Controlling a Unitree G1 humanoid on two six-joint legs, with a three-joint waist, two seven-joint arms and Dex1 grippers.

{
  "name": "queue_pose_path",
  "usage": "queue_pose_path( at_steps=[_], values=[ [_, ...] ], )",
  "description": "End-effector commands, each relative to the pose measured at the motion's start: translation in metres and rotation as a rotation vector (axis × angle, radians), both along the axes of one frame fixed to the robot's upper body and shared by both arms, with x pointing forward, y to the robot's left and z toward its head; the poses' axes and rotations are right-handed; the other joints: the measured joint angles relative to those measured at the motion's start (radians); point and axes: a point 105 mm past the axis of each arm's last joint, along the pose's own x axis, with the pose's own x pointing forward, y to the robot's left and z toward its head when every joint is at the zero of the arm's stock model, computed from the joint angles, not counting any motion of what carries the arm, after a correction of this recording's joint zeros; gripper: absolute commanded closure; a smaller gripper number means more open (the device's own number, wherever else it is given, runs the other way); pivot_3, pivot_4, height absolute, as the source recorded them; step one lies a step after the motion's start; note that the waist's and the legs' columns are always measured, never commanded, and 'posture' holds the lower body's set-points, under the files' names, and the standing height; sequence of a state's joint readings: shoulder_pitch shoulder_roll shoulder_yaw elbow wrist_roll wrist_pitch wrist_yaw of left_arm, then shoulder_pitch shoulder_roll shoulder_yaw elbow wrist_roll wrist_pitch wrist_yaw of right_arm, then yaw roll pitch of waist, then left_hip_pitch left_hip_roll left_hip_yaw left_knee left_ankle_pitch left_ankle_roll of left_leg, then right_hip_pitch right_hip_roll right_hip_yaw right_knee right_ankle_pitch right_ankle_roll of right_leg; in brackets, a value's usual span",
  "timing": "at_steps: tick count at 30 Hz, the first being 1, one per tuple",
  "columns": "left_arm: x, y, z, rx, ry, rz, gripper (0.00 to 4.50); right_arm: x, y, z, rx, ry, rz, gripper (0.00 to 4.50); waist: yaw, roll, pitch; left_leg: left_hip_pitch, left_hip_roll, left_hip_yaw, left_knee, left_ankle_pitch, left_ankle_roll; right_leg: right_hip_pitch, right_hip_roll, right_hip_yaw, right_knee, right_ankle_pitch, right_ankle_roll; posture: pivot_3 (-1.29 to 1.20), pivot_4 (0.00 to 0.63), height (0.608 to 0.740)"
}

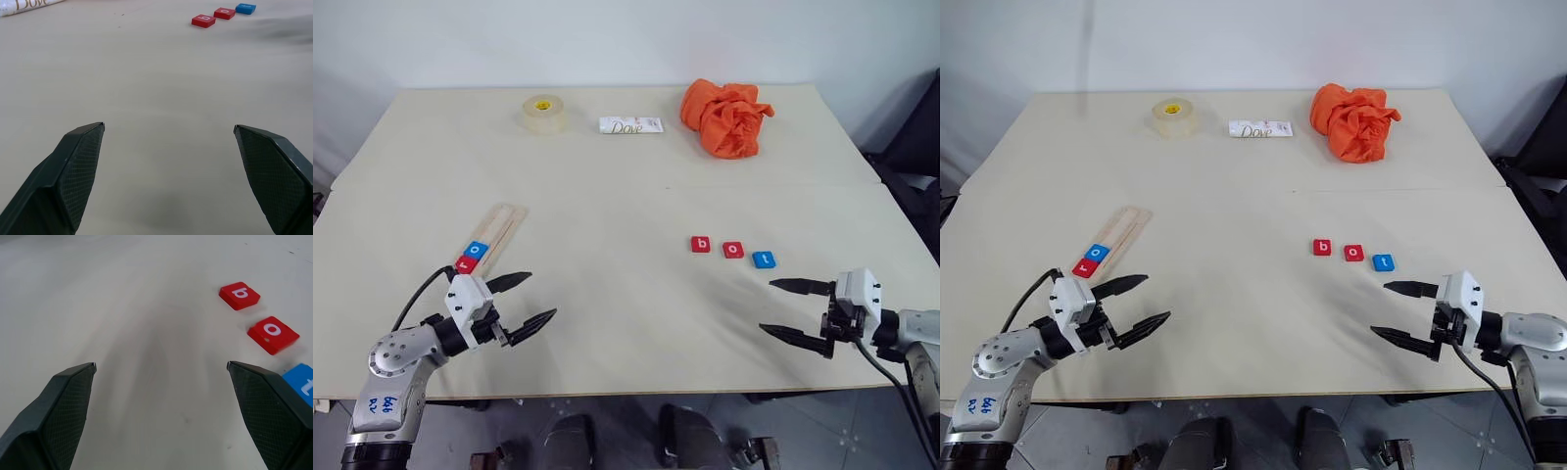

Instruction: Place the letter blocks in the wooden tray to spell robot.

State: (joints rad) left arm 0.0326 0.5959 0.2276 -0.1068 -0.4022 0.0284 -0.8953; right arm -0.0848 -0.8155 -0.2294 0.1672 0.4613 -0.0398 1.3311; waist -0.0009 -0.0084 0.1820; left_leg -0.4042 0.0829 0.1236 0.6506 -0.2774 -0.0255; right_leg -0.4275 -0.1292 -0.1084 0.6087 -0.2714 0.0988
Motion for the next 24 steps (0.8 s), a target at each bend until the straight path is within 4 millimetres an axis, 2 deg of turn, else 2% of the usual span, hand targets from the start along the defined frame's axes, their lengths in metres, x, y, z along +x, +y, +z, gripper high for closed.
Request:
queue_pose_path(
  at_steps=[1,7,11,16,19,24],
  values=[
    [0.003,0.002,0.014,-0.009,-0.074,0.032,0.0,0.002,-0.003,0.007,0.004,-0.041,0.004,0.01,0.0,0.0,0.0,0.0,0.0,0.0,0.0,0.0,0.0,0.0,0.0,0.0,0.0,0.0,0.0,0.0,0.15,0.74],
    [0.002,0.006,0.012,-0.025,-0.049,0.092,0.0,0.009,-0.004,0.01,0.016,-0.054,0.009,0.01,-0.001,0.0,0.0,0.001,0.0,0.0,0.002,0.0,0.0,0.0,0.0,0.001,0.003,0.0,0.0,0.0,0.15,0.74],
    [-0.011,0.029,-0.001,0.008,0.041,0.206,0.0,0.016,-0.003,0.012,0.007,-0.059,0.022,0.01,-0.006,0.0,0.0,0.001,0.0,0.001,0.002,0.0,0.0,0.0,0.0,0.002,0.003,0.0,0.0,0.0,0.15,0.74],
    [-0.026,0.056,0.004,0.018,0.032,0.292,0.0,0.023,0.006,0.019,0.003,-0.071,0.05,0.01,-0.002,0.0,0.0,0.001,0.001,0.001,0.002,0.0,0.0,0.0,0.0,0.002,0.004,0.0,-0.001,0.0,0.15,0.74],
    [-0.036,0.08,0.003,0.01,0.073,0.405,0.0,0.028,0.016,0.024,0.001,-0.077,0.077,0.01,-0.002,0.0,0.0,0.001,0.001,0.0,0.003,0.0,0.0,0.0,0.0,0.002,0.004,0.0,-0.001,0.0,0.15,0.74],
    [-0.037,0.091,0.007,0.0,0.082,0.465,0.0,0.035,0.029,0.032,0.003,-0.09,0.107,0.01,-0.001,0.0,0.0,0.001,0.001,0.0,0.003,0.0,0.0,0.0,0.0,0.001,0.004,0.0,-0.002,0.0,0.15,0.74]
  ],
)
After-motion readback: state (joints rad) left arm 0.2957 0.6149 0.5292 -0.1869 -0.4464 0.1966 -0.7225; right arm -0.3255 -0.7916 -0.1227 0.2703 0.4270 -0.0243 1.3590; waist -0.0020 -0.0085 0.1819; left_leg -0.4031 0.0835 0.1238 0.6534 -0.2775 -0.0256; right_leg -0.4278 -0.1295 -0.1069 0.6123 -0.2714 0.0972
